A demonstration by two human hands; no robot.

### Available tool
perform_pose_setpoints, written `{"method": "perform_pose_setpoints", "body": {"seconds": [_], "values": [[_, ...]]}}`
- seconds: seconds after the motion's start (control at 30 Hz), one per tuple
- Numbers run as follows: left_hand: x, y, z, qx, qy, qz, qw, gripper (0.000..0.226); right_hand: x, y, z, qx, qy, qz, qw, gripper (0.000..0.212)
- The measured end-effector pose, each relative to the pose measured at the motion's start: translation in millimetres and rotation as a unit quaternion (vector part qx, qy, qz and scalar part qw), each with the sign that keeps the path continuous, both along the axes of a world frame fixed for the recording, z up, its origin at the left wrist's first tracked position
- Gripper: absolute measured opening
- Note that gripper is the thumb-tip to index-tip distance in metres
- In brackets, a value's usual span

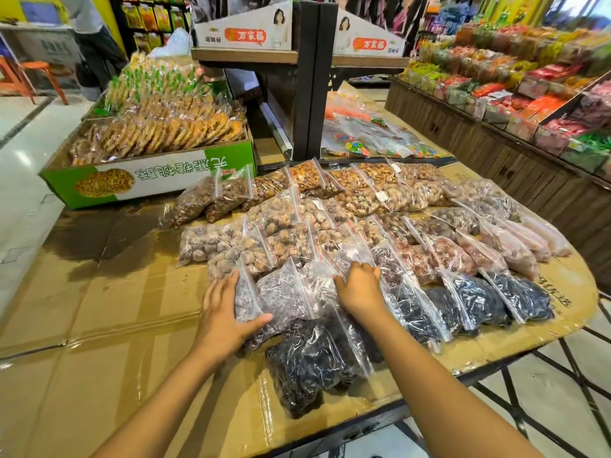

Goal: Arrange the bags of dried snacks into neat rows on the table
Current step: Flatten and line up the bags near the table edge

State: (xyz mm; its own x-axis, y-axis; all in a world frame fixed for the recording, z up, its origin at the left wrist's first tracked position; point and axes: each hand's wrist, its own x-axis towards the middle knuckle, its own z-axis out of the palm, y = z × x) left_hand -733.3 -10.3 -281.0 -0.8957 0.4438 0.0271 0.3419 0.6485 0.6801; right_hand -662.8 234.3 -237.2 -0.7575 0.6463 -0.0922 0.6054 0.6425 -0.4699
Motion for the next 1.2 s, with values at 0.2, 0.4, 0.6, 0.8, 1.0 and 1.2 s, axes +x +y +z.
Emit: {"method": "perform_pose_setpoints", "body": {"seconds": [0.2,0.4,0.6,0.8,1.0,1.2], "values": [[0,6,-13,-0.054,0.058,0.039,0.996,0.116,-7,8,-17,-0.047,0.071,-0.042,0.995,0.019],[-7,5,-17,-0.074,0.063,0.033,0.995,0.115,-6,5,-21,-0.014,0.070,-0.050,0.996,0.027],[-8,2,-16,-0.082,0.060,0.019,0.995,0.118,-9,5,-20,-0.027,0.101,-0.068,0.992,0.012],[-8,0,-13,-0.062,0.049,0.016,0.997,0.121,-4,-7,-13,-0.045,0.153,-0.047,0.986,0.004],[-5,5,-13,-0.056,0.045,0.028,0.997,0.121,6,-7,-9,-0.067,0.252,-0.059,0.964,0.011],[-9,2,-12,-0.044,0.028,0.005,0.999,0.127,16,-14,-6,-0.051,0.255,-0.075,0.963,0.010]]}}
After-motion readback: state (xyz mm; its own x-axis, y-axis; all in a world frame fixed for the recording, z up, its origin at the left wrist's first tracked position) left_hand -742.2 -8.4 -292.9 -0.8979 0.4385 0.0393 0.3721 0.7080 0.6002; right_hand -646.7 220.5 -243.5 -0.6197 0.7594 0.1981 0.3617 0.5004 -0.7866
